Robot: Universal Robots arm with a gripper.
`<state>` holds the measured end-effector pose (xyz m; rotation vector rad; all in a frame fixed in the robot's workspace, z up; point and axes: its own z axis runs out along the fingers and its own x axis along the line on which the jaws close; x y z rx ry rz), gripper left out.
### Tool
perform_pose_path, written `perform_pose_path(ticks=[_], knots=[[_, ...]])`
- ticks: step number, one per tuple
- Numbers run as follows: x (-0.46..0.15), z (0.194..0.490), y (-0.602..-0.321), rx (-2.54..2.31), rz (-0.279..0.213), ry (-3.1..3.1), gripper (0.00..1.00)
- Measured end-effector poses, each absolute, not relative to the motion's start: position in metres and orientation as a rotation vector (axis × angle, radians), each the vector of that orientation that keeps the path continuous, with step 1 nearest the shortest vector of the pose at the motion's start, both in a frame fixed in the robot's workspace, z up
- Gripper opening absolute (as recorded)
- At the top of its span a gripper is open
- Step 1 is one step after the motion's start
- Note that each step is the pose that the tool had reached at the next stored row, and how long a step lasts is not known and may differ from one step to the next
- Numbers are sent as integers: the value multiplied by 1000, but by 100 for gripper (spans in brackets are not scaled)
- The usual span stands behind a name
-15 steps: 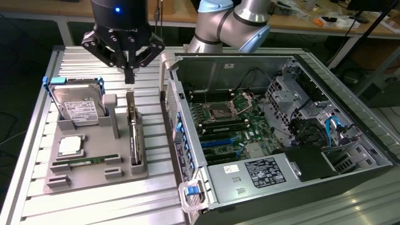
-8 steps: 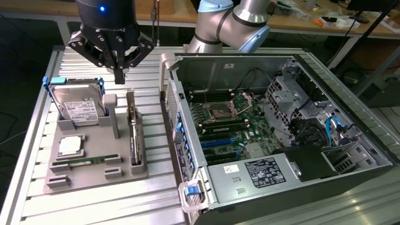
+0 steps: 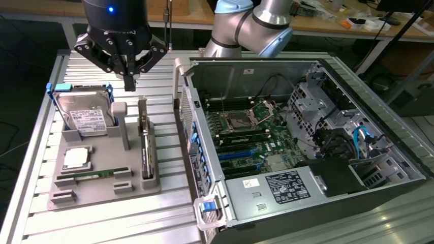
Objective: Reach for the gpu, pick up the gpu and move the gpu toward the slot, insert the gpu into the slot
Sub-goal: 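Pick up the gpu and move the gpu toward the slot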
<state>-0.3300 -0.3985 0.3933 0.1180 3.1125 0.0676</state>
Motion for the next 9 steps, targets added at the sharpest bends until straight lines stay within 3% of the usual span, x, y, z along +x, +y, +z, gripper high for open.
perform_pose_path(ticks=[5, 9], knots=[[-330, 393, -398, 118, 68, 3113, 11], [-330, 393, -399, 118, 68, 3112, 36]])
